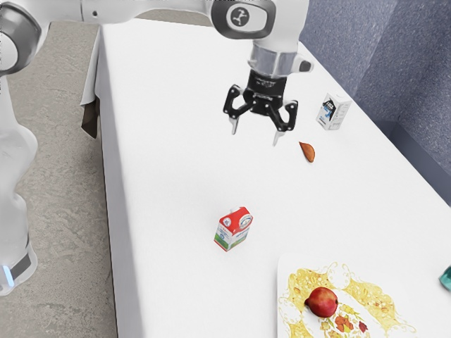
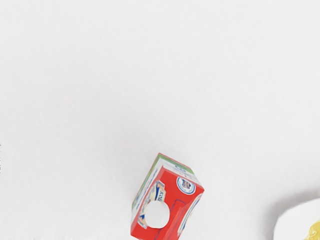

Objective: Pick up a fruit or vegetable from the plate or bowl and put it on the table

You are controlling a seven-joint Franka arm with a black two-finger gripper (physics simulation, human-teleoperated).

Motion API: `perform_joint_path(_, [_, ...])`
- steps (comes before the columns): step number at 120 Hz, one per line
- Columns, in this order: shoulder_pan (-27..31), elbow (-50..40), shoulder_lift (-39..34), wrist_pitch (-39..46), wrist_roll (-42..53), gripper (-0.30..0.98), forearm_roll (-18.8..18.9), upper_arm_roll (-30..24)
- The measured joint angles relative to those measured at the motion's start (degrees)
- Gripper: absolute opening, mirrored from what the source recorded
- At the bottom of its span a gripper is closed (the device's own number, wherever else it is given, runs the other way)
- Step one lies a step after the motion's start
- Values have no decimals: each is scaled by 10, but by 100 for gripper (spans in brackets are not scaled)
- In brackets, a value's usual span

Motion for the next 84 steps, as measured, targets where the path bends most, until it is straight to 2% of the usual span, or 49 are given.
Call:
perform_joint_path(14, [0,0,5,-3,-59,69,1,-2])
perform_joint_path(26, [-24,17,11,-3,-58,69,11,-10])
perform_joint_path(34, [-46,25,20,-3,-35,69,24,-13])
perform_joint_path(46, [-45,156,139,1,22,69,38,-32])
perform_joint_path(52, [-45,191,178,9,54,69,42,-57])
perform_joint_path(70, [-68,213,236,34,134,69,54,-98])
perform_joint_path(84, [-62,215,268,69,189,69,57,-120])
